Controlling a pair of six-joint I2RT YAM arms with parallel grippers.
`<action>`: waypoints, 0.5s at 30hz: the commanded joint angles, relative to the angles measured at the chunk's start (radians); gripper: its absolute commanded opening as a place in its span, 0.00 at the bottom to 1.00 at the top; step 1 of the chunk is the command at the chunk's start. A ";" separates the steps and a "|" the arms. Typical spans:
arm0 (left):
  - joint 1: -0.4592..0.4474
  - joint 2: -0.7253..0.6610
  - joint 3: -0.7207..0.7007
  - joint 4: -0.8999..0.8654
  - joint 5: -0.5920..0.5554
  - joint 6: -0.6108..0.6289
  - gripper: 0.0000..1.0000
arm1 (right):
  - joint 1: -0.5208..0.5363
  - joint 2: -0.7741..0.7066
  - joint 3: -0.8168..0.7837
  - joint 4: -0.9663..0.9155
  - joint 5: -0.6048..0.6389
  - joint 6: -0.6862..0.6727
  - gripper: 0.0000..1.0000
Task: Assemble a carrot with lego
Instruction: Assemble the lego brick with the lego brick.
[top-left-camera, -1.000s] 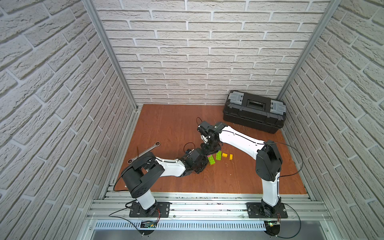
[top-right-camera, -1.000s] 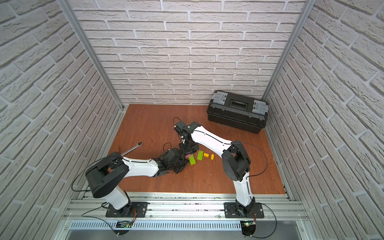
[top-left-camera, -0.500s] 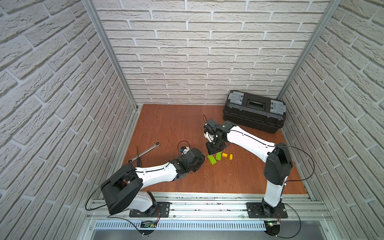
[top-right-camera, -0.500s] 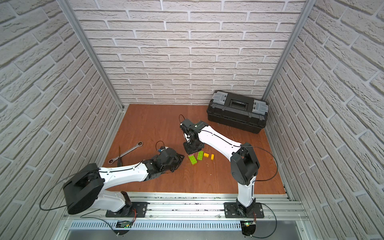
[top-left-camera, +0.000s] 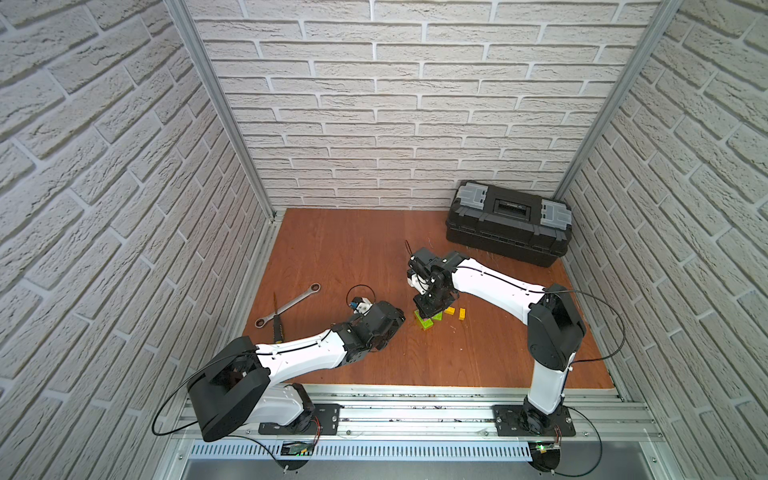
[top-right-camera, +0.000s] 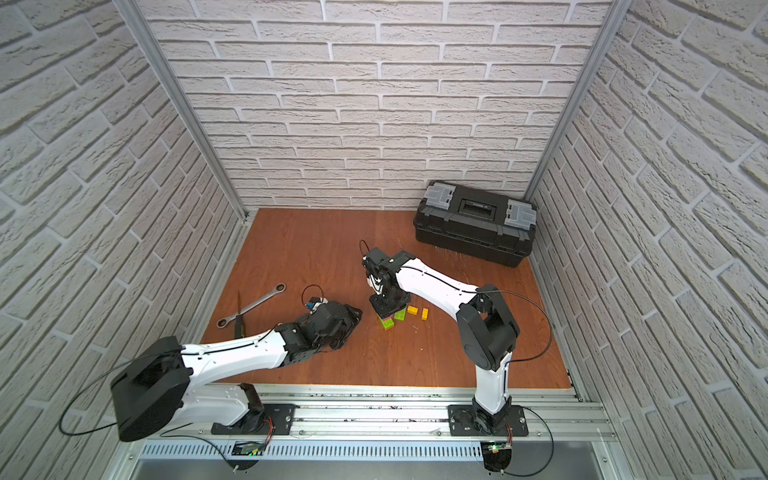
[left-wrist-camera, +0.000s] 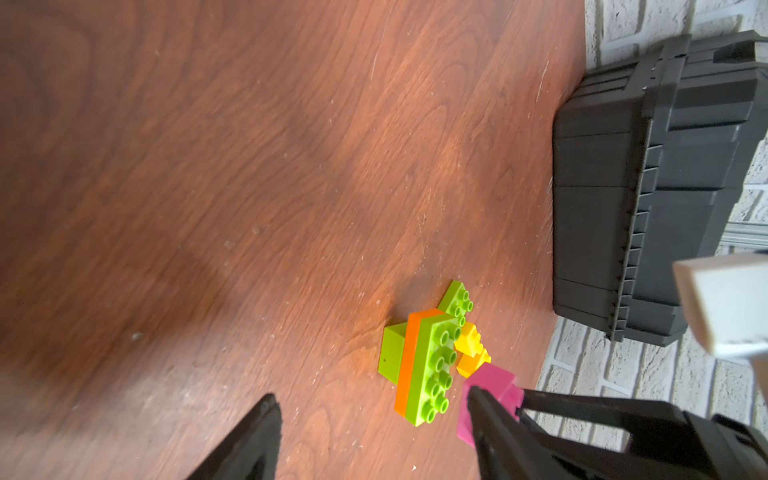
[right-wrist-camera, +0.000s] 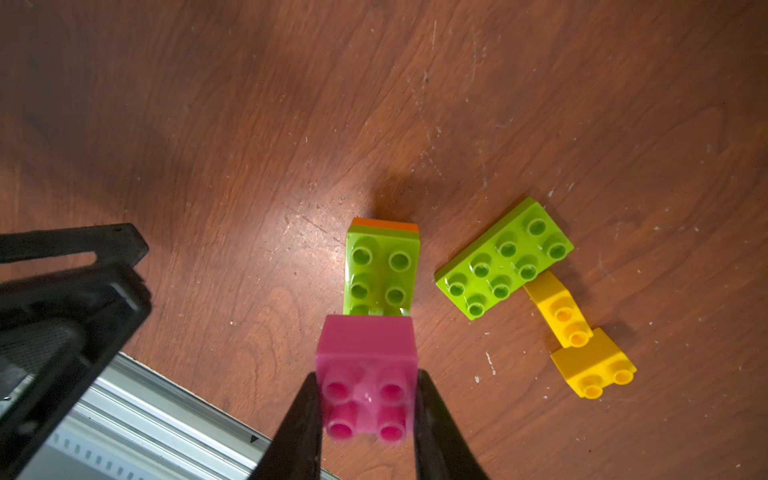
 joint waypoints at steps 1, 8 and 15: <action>-0.003 -0.024 -0.008 -0.018 -0.026 0.023 0.74 | 0.011 -0.015 -0.007 0.025 -0.004 -0.005 0.18; -0.001 -0.021 -0.018 -0.008 -0.023 0.018 0.73 | 0.023 0.008 0.007 0.003 0.029 -0.008 0.18; 0.002 -0.031 -0.032 -0.007 -0.023 0.014 0.71 | 0.030 0.017 -0.003 -0.004 0.052 0.000 0.18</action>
